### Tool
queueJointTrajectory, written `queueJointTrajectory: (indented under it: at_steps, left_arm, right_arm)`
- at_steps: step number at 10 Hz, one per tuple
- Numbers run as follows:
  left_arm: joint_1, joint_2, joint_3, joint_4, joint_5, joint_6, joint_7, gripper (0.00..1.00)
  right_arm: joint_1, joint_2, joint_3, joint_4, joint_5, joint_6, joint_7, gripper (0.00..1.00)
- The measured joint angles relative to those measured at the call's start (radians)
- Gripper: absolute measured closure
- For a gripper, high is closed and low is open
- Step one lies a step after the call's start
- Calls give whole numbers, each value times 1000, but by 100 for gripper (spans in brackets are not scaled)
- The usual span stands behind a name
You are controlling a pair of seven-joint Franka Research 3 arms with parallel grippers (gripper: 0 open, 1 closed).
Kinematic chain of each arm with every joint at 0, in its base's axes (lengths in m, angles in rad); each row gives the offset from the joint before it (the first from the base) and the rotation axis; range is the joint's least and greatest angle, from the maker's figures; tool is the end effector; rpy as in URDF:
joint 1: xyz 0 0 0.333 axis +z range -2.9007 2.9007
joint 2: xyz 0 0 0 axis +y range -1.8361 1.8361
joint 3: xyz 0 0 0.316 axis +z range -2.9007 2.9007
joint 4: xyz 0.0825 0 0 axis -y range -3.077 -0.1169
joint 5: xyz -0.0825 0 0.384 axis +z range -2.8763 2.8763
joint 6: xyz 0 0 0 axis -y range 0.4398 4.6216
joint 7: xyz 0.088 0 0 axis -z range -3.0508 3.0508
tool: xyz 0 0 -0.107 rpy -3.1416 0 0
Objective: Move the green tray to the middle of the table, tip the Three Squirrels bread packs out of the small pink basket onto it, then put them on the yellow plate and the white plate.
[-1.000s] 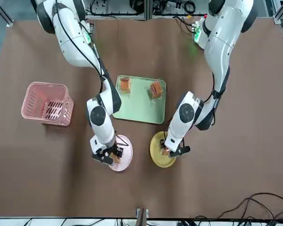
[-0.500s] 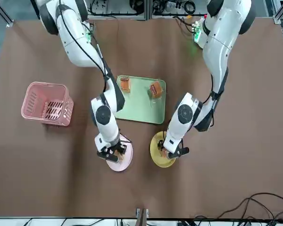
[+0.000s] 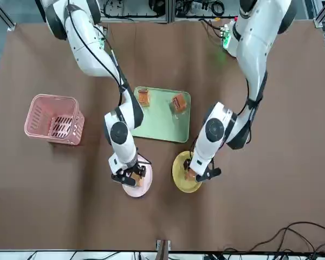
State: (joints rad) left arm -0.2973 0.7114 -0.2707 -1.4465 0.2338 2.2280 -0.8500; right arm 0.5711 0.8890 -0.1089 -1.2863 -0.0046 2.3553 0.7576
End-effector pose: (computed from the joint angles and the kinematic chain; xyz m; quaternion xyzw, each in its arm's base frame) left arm 0.6395 -0.3540 0.2874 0.9927 0.1093 0.0437 0.0248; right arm 0.6758 0.3613 0.2308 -0.9874 0.1214 -0.0995 0.0183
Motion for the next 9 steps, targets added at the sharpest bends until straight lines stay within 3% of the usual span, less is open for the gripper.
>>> queueJointTrajectory:
  at_steps: [1, 3, 4, 6, 9]
  left_arm:
    - [2, -54, -20, -53, 0, -20, -1, 0]
    - [16, -162, -76, -226, -49, -29, -56, 0]
    - [18, -203, -96, -303, -73, -29, -116, 0]
    - [20, -247, -160, -409, -80, -20, -289, 0]
    - [11, -252, -241, -491, -79, 56, -490, 0]
  right_arm:
    - [2, -11, 0, -1, 0, -21, 1, 19]
    - [7, -82, 1, -11, 0, -110, 1, 3]
    - [8, -138, 2, -39, 0, -142, 1, 1]
    - [14, -276, 8, -183, 1, -155, 1, 1]
    - [96, -468, 18, -482, 2, -152, 24, 1]
